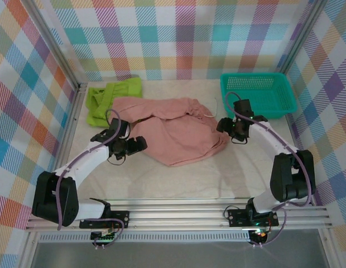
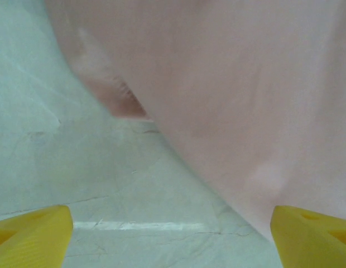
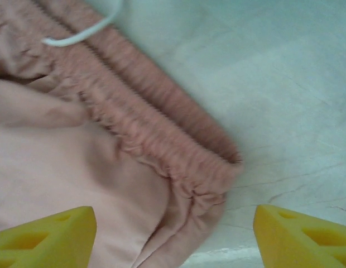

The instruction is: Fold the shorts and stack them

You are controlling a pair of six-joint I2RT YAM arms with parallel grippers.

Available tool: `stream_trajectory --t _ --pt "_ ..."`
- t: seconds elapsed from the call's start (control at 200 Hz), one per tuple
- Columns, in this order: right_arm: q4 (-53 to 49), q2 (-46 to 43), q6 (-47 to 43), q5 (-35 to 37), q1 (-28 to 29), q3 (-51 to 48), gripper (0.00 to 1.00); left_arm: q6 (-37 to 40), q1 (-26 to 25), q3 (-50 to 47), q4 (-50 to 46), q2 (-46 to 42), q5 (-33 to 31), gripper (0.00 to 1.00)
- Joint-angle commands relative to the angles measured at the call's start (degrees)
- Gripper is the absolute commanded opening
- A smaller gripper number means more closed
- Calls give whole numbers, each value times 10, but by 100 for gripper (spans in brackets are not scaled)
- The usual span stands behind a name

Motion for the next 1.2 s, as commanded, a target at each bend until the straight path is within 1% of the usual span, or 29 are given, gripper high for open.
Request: stream_trajectory --t 0.0,0.205,0.435,0.5,0.62,0.66,0.805,0.875,0.89,0.92,1.045,1.195 --pt "23 19 21 -52 -21 -4 70 -4 -2 -19 56 11 1 90" --pt "40 72 8 -57 -43 12 64 -4 -4 -24 93 51 18 88" --pt "60 112 13 -67 -45 11 63 -3 -5 -27 95 39 11 89" --pt "72 119 20 -73 -46 5 61 -3 -5 -27 94 34 10 89" --pt "94 130 38 -97 -45 -1 51 -3 -5 -28 95 31 8 90" --pt "103 131 45 -101 -46 -3 46 -4 -5 -27 96 29 9 90" --pt "113 131 61 -118 -45 4 17 -10 -6 -37 115 19 18 90" --pt "115 119 66 -128 -45 6 6 -15 -5 -46 123 9 24 91" --pt "114 114 67 -129 -44 6 4 -16 -5 -48 142 8 25 91" --pt "113 103 69 -130 -44 6 0 -19 -5 -51 150 4 27 90" --pt "108 43 78 -128 -42 -1 0 -24 -5 -50 160 9 21 91" --pt "95 -10 78 -124 -41 -8 0 -8 -1 -32 177 57 7 88"
